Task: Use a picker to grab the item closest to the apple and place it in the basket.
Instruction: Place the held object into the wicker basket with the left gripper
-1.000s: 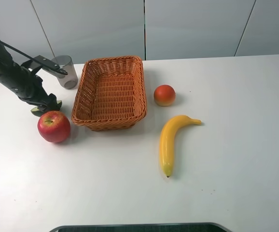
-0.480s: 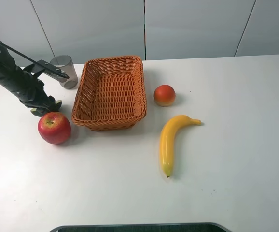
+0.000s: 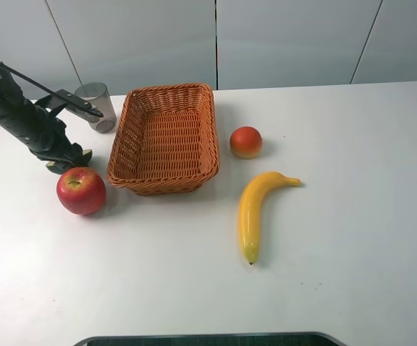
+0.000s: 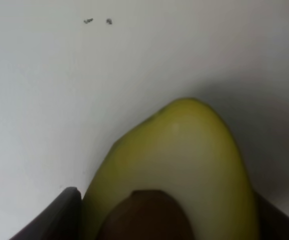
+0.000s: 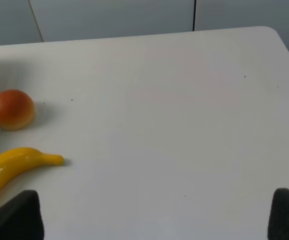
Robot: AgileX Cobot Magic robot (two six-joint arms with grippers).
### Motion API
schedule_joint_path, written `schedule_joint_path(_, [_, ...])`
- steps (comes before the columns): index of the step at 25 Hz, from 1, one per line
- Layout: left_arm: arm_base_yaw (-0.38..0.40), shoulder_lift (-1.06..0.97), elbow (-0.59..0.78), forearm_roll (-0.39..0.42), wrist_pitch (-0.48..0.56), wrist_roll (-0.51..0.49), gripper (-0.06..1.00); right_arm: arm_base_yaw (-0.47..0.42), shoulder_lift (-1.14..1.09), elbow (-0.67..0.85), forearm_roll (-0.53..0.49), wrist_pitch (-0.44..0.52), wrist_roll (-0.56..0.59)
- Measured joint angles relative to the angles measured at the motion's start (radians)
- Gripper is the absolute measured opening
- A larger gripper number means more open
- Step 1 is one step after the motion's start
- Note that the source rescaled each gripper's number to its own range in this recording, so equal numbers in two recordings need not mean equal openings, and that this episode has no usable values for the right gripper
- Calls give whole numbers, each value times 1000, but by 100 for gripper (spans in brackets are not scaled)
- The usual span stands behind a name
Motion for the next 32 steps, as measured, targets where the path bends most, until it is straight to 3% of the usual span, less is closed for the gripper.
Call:
schedule_joint_path(16, [0, -8, 0, 0, 23, 0, 2, 0, 0, 0, 0, 0, 0])
schedule_joint_path(24, [0, -169, 0, -33, 81, -2, 1, 0, 0, 0, 0, 0, 0])
schedule_joint_path(32, [0, -342, 0, -149, 162, -4, 1, 0, 0, 0, 0, 0, 0])
